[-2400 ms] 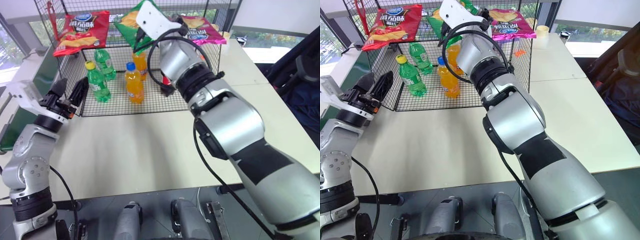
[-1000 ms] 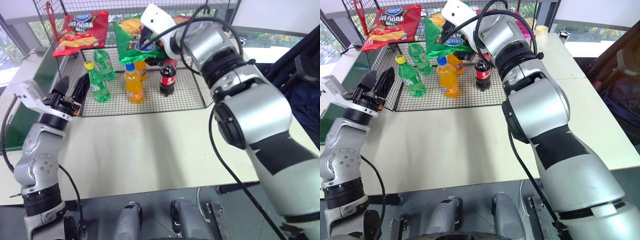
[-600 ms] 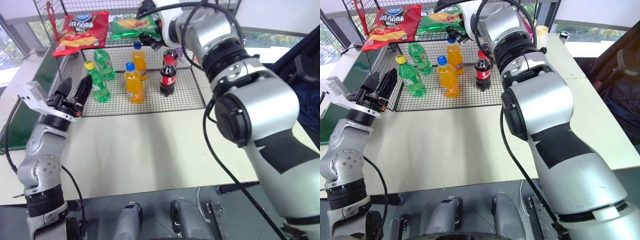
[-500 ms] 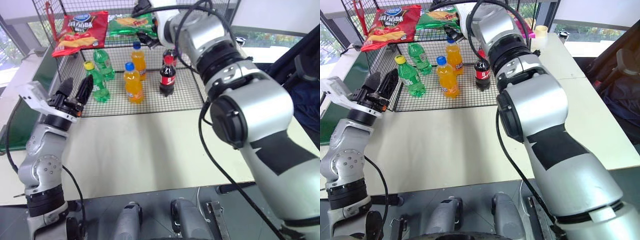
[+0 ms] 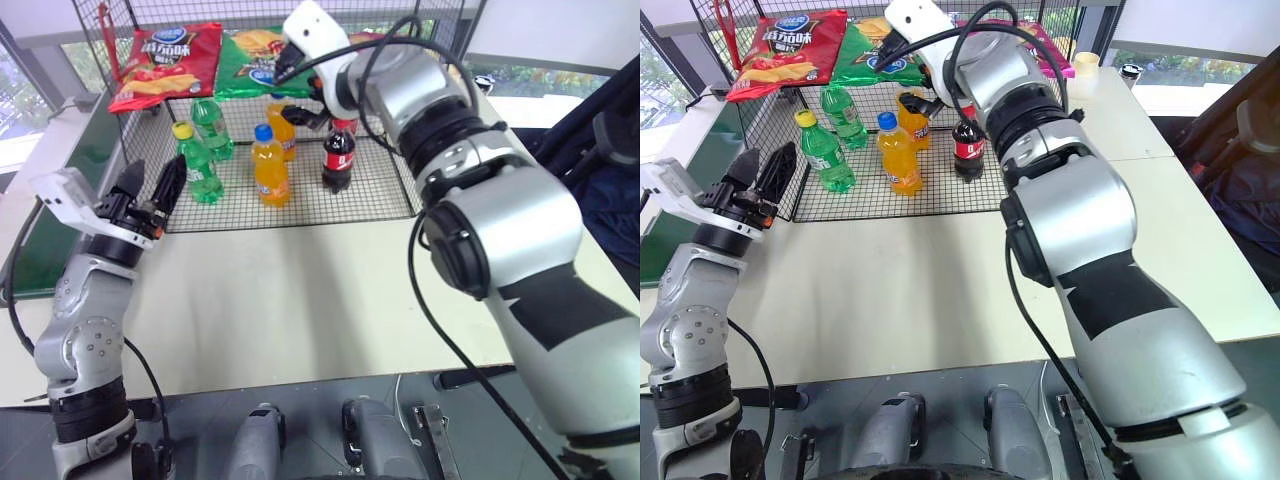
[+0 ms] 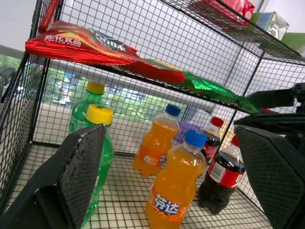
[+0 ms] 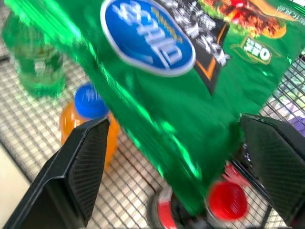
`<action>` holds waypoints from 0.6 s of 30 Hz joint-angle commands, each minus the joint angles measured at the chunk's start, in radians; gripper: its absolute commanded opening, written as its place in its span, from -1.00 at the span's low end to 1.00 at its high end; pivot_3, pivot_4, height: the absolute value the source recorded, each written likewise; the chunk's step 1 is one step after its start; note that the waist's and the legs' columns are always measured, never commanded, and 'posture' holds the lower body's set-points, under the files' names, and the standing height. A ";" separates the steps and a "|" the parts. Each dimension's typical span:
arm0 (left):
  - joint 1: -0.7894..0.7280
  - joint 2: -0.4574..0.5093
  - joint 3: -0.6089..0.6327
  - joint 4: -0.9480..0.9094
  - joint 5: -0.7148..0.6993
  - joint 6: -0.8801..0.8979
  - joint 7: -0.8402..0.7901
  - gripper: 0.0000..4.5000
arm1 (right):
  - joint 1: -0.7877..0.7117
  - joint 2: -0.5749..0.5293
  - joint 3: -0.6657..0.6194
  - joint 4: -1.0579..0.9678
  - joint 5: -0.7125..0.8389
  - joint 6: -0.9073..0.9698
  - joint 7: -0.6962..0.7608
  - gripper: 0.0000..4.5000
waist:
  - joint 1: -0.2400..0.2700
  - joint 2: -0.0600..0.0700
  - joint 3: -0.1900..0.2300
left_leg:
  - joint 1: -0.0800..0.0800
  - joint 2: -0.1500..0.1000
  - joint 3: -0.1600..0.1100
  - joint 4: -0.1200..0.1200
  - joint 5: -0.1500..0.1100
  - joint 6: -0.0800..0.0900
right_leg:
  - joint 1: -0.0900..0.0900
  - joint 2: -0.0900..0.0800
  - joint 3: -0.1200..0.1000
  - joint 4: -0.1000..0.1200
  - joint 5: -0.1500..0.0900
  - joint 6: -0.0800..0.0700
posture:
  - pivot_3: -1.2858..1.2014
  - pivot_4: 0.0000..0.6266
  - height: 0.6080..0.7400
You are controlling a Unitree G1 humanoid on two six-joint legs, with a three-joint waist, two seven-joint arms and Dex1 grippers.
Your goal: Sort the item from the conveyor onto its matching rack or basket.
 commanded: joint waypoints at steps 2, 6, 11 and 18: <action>-0.027 0.013 0.004 -0.016 -0.021 -0.002 -0.008 1.00 | -0.048 -0.081 -0.006 -0.088 0.025 0.012 0.114 0.97 | 0.000 0.000 0.000 | 0.000 0.000 0.000 0.000 0.000 0.000 | 0.000 0.000 0.000 0.000 0.000 0.000 | 0.03 -0.52 1.00; -0.014 0.035 0.001 -0.022 -0.025 0.024 -0.016 1.00 | 0.042 -0.171 0.009 -0.241 0.053 0.061 0.291 0.97 | 0.000 0.000 0.000 | 0.000 0.000 0.000 0.000 0.000 0.000 | 0.000 0.000 0.000 0.000 0.000 0.000 | 0.03 -0.52 1.00; 0.029 0.087 0.011 -0.043 -0.032 0.064 -0.035 1.00 | 0.421 -0.286 -0.013 -0.891 0.147 0.231 0.387 0.97 | 0.005 -0.001 -0.001 | 0.001 0.000 -0.001 0.001 0.000 0.000 | 0.002 0.000 0.000 0.000 0.001 0.001 | 0.03 -0.52 1.00; 0.084 0.163 0.056 -0.089 -0.083 0.116 -0.062 1.00 | 0.838 -0.264 -0.222 -1.456 0.389 0.427 0.281 0.97 | 0.000 0.002 0.001 | 0.001 0.000 -0.001 0.002 0.000 0.000 | 0.001 0.000 0.000 0.002 0.001 0.002 | 0.03 -0.52 1.00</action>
